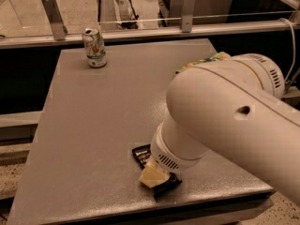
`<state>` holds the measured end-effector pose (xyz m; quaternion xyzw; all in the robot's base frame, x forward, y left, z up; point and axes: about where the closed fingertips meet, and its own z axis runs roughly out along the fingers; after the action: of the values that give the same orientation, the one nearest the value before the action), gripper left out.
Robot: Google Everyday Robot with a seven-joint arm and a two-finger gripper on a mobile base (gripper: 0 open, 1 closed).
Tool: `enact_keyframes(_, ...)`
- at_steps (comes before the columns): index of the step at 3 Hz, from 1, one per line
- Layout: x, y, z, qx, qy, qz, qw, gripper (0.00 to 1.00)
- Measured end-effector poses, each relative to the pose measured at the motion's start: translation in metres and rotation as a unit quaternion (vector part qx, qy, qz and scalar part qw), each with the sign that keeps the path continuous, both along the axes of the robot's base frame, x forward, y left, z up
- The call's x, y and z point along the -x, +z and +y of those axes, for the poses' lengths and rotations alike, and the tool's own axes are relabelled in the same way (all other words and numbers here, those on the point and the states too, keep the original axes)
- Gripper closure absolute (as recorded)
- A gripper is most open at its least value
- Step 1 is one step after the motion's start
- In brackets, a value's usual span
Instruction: Move rxbar chocolate near 7up can
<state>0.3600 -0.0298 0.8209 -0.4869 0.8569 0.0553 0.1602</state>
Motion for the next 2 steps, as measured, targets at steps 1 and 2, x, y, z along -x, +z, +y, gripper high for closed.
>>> enact_keyframes(1, 0.000, 0.002, 0.000, 0.000, 0.000, 0.000, 1.0000, 0.97)
enact_keyframes(2, -0.008, 0.023, -0.001, 0.002, 0.007, -0.026, 0.9996, 1.00)
